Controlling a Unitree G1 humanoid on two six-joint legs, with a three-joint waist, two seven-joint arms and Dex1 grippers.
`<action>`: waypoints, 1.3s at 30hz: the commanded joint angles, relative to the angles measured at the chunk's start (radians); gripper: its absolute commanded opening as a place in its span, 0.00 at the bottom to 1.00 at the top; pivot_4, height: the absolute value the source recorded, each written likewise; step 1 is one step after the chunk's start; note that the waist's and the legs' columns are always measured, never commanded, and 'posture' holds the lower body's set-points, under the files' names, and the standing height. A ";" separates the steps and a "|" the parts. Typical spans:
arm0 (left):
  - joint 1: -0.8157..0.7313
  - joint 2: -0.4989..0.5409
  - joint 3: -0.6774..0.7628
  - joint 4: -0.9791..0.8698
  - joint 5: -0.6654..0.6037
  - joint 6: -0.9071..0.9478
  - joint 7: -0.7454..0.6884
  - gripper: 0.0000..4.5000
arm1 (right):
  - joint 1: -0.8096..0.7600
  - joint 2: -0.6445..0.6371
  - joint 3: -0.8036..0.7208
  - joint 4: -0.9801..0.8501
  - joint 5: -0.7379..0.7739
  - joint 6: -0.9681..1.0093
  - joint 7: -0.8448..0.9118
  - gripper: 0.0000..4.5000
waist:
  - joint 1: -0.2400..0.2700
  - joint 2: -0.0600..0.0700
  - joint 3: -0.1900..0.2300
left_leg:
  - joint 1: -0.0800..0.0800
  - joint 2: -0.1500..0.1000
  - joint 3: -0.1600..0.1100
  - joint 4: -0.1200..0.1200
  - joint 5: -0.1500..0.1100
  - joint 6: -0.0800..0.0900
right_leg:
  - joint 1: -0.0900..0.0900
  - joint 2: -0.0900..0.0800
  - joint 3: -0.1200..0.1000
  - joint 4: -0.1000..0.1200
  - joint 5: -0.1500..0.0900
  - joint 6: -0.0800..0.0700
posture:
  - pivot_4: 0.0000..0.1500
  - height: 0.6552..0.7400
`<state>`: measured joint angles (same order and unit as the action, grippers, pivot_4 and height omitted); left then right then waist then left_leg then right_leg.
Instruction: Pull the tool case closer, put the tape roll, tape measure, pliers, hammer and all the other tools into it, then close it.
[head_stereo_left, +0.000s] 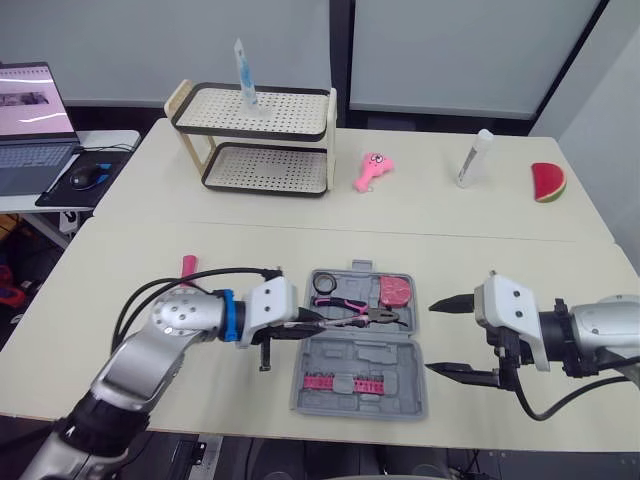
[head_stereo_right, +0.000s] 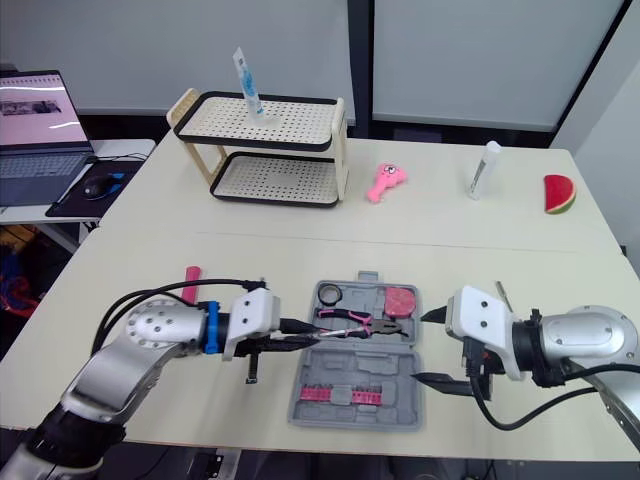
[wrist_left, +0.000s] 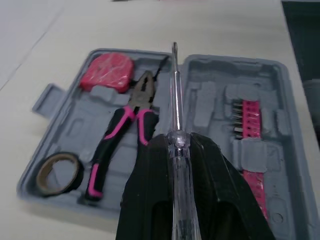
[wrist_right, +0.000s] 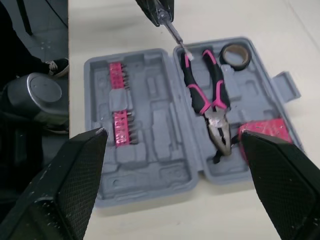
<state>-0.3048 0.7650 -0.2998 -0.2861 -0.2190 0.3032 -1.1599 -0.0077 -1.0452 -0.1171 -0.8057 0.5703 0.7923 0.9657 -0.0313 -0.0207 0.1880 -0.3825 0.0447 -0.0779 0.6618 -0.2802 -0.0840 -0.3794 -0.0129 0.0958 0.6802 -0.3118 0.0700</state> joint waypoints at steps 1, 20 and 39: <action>-0.089 -0.054 -0.097 0.054 0.075 -0.002 -0.016 0.05 | 0.036 -0.017 -0.024 -0.056 -0.012 0.014 -0.038 1.00 | 0.001 0.000 0.000 | 0.000 0.000 0.000 0.000 0.000 0.000 | 0.000 0.000 0.000 0.000 0.000 0.000 | 1.00 0.94; -0.103 -0.158 -0.211 0.141 0.236 0.052 0.050 0.05 | 0.046 -0.036 0.020 -0.089 -0.029 0.047 -0.100 1.00 | 0.002 0.000 0.000 | 0.000 0.000 -0.001 0.002 0.000 0.000 | 0.001 0.001 0.001 0.001 0.000 0.000 | 1.00 0.94; -0.127 -0.222 -0.241 0.190 0.290 0.042 0.056 0.05 | 0.016 -0.040 0.022 -0.094 -0.015 0.082 -0.097 1.00 | 0.003 0.000 0.000 | 0.001 0.000 -0.001 0.002 0.000 0.000 | 0.001 0.001 0.000 0.001 0.000 0.000 | 1.00 0.94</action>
<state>-0.4163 0.5477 -0.5366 -0.0851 0.0623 0.3600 -1.1041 0.0192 -1.0722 -0.0811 -0.8697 0.5394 0.8759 0.8696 -0.0288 -0.0210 0.1876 -0.3819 0.0449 -0.0792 0.6639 -0.2800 -0.0836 -0.3782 -0.0118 0.0960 0.6815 -0.3115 0.0703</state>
